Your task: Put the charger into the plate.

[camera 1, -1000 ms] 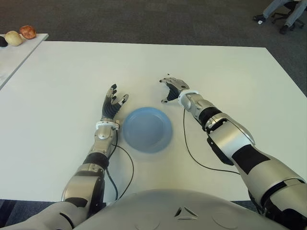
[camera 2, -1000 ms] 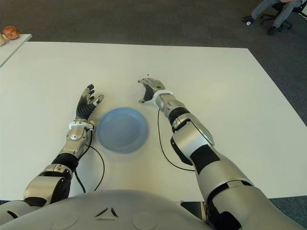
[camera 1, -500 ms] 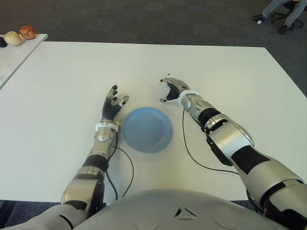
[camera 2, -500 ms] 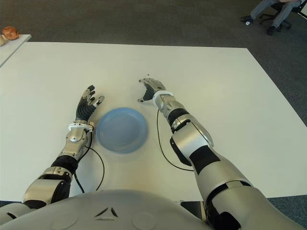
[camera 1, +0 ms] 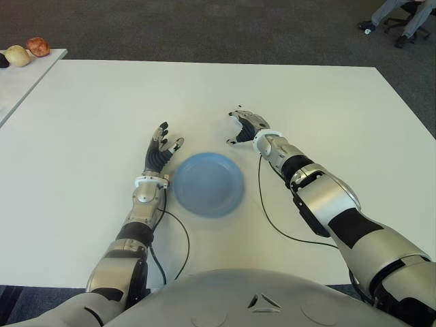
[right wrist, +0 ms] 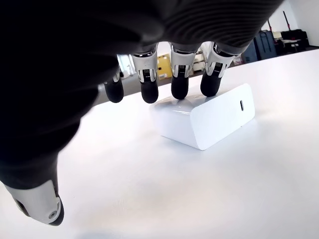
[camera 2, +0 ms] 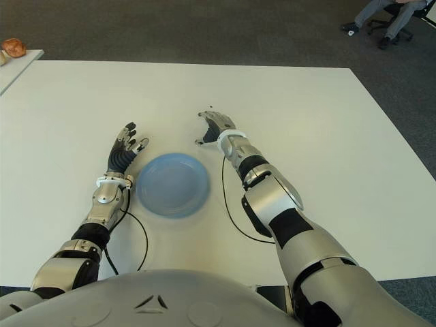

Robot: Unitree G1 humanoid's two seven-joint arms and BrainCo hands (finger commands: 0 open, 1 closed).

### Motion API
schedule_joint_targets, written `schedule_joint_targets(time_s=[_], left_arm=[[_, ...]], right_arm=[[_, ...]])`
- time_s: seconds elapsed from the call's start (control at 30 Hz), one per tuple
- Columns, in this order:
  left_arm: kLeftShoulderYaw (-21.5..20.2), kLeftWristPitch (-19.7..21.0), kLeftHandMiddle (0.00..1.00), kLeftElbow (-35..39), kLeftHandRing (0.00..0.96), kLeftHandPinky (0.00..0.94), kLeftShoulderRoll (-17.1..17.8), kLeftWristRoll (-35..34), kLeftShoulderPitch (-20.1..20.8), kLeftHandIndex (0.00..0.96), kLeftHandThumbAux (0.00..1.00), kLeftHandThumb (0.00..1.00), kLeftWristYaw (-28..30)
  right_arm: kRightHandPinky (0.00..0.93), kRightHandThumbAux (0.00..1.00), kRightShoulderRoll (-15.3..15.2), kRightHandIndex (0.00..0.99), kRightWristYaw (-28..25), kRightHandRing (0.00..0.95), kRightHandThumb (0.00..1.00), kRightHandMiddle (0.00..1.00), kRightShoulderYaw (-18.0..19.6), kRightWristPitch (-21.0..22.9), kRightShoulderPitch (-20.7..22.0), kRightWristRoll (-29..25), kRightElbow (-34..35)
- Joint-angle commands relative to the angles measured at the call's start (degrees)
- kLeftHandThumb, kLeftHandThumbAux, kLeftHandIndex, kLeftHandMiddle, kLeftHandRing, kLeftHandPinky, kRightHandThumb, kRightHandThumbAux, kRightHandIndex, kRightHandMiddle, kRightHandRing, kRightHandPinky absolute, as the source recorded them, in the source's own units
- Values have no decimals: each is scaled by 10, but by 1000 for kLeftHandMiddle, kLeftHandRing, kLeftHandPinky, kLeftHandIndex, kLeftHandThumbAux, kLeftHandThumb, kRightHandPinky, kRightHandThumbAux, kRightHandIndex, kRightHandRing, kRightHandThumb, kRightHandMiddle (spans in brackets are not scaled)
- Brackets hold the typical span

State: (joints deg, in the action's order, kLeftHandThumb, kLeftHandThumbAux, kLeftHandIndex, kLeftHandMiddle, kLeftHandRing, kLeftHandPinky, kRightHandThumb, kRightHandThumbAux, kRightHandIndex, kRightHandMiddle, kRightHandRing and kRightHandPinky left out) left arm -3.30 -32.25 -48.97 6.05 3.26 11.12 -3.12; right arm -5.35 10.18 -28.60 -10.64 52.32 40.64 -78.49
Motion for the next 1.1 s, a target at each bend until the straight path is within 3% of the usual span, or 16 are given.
schedule_joint_targets(time_s=[0.03,0.4,0.7,1.1], left_arm=[[6,41,2,-31,5,23,-6,1,-52,0,592,0,10],[8,42,4,-25,4,18,-4,5,-56,0,597,0,11],[8,43,7,-26,4,14,-6,4,-55,0,604,0,11],[3,38,0,-41,0,10,-7,0,-43,0,617,0,15]], right_arm=[[20,650,-3,0,-22,0,0,0,4,18,-29,-6,-12],[28,617,-15,0,-30,0,0,0,7,20,-36,-8,-13],[23,589,-54,0,-53,0,0,0,17,-4,-52,-17,-9],[79,654,-138,0,-193,29,0,30,-16,-72,-36,-3,12]])
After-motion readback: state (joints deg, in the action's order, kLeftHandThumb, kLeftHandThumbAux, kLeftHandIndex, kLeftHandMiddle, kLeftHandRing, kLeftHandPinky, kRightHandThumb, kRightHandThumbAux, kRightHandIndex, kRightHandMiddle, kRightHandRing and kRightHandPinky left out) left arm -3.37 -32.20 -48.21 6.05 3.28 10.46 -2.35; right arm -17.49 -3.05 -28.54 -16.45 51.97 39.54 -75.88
